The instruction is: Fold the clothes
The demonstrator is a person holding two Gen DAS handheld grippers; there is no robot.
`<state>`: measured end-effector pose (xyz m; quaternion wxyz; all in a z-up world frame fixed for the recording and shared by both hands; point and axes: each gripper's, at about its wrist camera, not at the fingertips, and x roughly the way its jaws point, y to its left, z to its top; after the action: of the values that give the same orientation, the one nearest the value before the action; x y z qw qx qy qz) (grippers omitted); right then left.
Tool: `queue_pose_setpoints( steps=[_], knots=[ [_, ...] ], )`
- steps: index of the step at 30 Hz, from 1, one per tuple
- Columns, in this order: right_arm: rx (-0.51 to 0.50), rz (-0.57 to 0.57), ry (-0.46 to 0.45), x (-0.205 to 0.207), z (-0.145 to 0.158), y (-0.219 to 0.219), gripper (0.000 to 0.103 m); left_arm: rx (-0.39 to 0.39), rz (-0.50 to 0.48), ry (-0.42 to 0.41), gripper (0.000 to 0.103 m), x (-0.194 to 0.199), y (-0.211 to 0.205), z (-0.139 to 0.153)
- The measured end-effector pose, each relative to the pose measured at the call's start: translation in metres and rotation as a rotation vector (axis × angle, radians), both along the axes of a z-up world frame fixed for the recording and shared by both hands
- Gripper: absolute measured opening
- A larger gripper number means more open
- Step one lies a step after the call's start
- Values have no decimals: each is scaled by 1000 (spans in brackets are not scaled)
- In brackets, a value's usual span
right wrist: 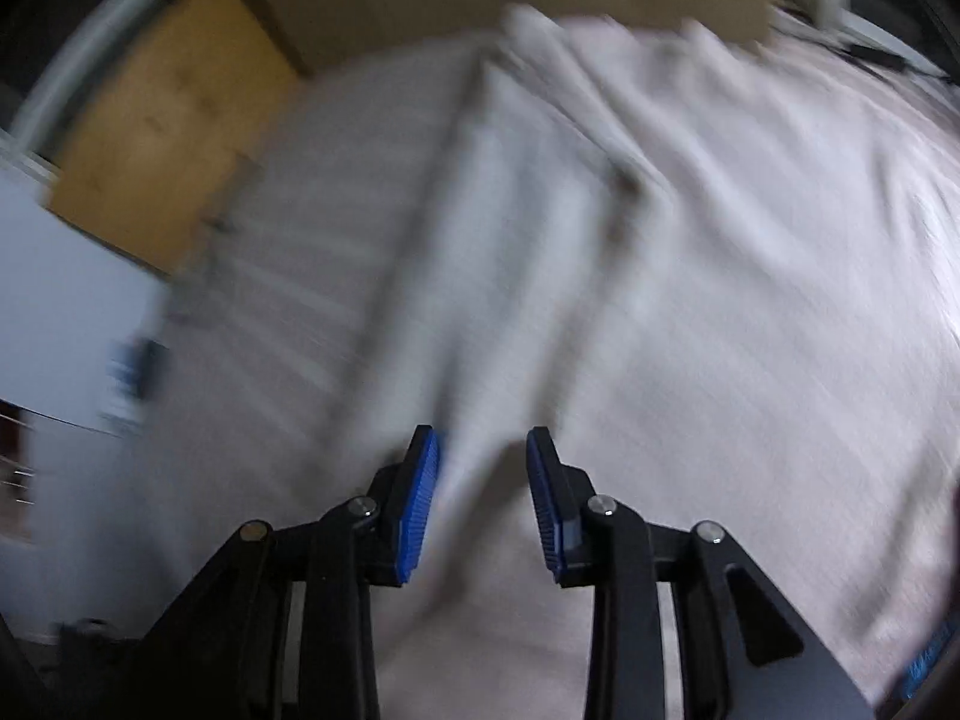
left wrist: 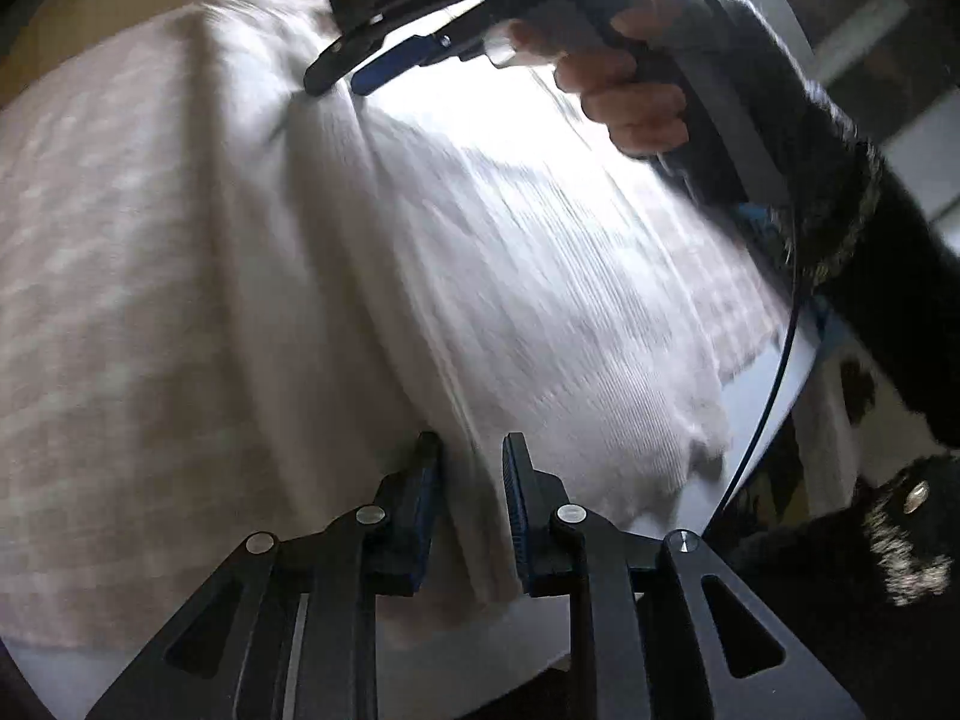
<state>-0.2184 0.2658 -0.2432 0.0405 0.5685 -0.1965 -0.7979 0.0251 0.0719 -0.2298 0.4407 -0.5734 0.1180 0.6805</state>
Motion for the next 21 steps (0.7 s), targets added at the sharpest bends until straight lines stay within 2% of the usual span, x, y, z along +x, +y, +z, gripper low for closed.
queue_pose_setpoints(
  steps=[2,3,5,7,10,12,13,15,17,21],
  knots=[
    [-4,-30,11,15,3,11,28,9,-26,22,25,4,2,7],
    [36,-44,27,23,12,12,28,16,-26,17,25,3,2,11],
    [85,-40,88,33,32,1,28,31,-27,15,25,1,0,17],
    [79,-18,136,42,43,-14,28,33,-26,47,25,-8,0,20],
    [114,25,107,46,25,-26,28,16,-45,33,25,-16,10,3],
    [139,8,60,48,8,-30,28,26,-86,40,25,-14,15,-4],
    [114,-16,51,51,3,-26,28,31,-108,49,26,-13,16,-4],
    [38,-75,12,64,6,-10,28,22,-139,40,26,-13,18,1],
    [-1,-154,29,95,27,17,28,33,-127,9,26,-20,14,10],
    [126,-327,68,186,79,101,28,57,-65,51,26,-26,9,39]
  ],
)
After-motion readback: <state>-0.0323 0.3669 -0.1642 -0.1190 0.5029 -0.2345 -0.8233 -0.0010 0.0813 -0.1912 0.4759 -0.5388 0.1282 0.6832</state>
